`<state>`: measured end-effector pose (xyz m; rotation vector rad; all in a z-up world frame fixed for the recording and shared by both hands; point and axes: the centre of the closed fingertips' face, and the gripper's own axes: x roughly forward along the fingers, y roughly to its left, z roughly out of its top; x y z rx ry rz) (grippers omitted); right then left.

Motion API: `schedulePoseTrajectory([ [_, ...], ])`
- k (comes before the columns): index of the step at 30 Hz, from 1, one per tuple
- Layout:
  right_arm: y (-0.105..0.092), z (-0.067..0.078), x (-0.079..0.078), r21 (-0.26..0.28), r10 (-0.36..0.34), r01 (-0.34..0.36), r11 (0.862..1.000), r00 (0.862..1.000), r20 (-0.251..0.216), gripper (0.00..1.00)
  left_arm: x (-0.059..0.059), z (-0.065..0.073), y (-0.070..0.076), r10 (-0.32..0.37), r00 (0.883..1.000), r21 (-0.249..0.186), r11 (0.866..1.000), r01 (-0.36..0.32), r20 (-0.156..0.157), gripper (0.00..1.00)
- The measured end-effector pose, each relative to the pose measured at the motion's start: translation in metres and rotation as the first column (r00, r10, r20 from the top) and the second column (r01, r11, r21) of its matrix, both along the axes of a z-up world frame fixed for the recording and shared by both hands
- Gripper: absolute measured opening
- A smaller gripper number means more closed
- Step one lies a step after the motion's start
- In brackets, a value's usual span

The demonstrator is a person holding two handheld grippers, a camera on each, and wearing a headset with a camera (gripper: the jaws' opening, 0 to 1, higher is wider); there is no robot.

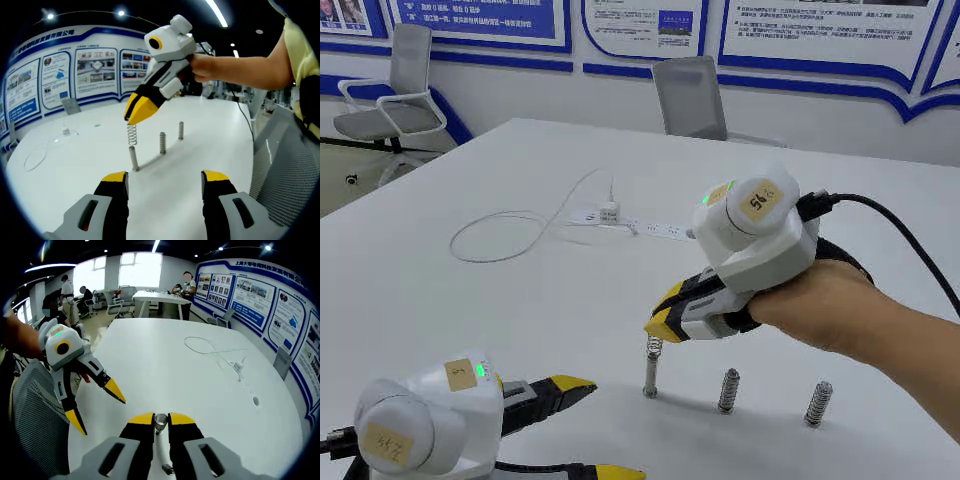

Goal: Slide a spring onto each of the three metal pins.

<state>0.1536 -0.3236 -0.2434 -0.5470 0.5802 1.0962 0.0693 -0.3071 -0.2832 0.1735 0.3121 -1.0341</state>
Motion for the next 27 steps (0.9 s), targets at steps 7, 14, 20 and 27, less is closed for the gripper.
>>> schedulePoseTrajectory([
  [7, 0.0, -0.005, 0.003, 0.003, -0.008, 0.008, 1.0, 1.0, -0.006, 0.11, 0.001, 0.0, 0.002, 0.005, 1.0, 0.003, 1.0, -0.005, -0.003, 0.6],
  [14, -0.001, -0.01, 0.006, 0.003, -0.014, 0.014, 1.0, 1.0, -0.015, 0.11, 0.002, -0.002, 0.001, 0.004, 1.0, 0.005, 1.0, -0.004, -0.006, 0.59],
  [20, 0.0, -0.011, 0.009, 0.018, -0.023, 0.023, 1.0, 1.0, -0.022, 0.11, 0.002, -0.003, 0.002, 0.006, 1.0, 0.006, 1.0, -0.006, -0.011, 0.59],
  [27, 0.001, -0.014, 0.007, 0.009, -0.019, 0.02, 1.0, 0.999, -0.026, 0.11, 0.002, -0.003, 0.002, 0.007, 1.0, 0.007, 1.0, -0.007, -0.012, 0.59],
])
